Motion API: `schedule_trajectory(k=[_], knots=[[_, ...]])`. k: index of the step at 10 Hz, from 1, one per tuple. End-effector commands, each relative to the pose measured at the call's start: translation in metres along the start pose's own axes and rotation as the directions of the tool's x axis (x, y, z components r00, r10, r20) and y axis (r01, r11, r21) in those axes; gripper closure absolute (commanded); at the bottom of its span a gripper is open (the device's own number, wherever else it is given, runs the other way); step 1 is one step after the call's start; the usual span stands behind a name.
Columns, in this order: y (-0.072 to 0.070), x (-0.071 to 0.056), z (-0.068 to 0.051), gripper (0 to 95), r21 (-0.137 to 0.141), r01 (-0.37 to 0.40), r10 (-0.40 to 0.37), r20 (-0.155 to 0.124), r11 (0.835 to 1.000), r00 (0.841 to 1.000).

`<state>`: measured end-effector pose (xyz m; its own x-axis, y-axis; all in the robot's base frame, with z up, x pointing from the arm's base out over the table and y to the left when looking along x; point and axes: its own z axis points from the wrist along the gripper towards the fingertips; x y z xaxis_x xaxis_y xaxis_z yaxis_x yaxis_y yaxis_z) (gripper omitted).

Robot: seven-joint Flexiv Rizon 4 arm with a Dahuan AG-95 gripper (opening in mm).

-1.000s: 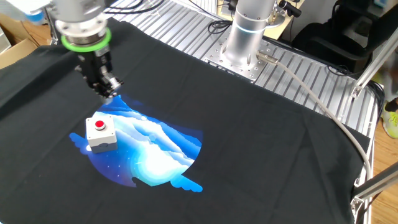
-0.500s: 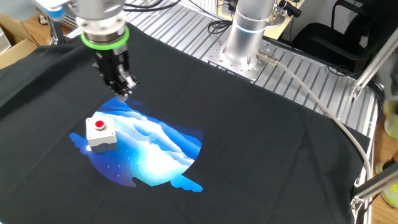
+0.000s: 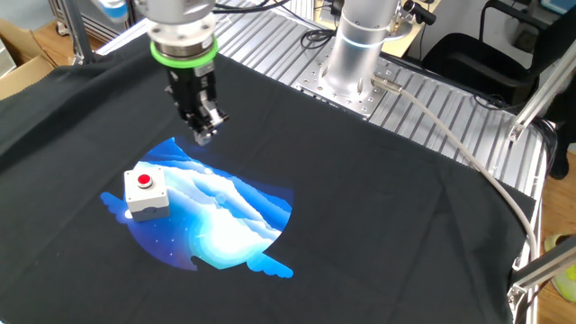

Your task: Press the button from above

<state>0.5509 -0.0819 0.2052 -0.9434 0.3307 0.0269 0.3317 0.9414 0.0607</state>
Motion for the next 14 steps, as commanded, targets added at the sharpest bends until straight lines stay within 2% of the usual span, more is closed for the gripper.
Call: schedule_trajectory(k=[1,6,9,14], knots=[[0.0017,0.0035,-0.0003,95.0,-0.006,-0.012,0.012,0.004,1.000,1.000],[0.0019,0.0047,0.0001,95.0,-0.015,-0.023,0.023,0.008,1.000,1.000],[0.0017,0.0048,-0.0001,95.0,-0.002,-0.014,0.014,0.017,1.000,1.000],[0.0012,0.0050,-0.0005,95.0,-0.007,-0.021,0.021,0.011,1.000,1.000]])
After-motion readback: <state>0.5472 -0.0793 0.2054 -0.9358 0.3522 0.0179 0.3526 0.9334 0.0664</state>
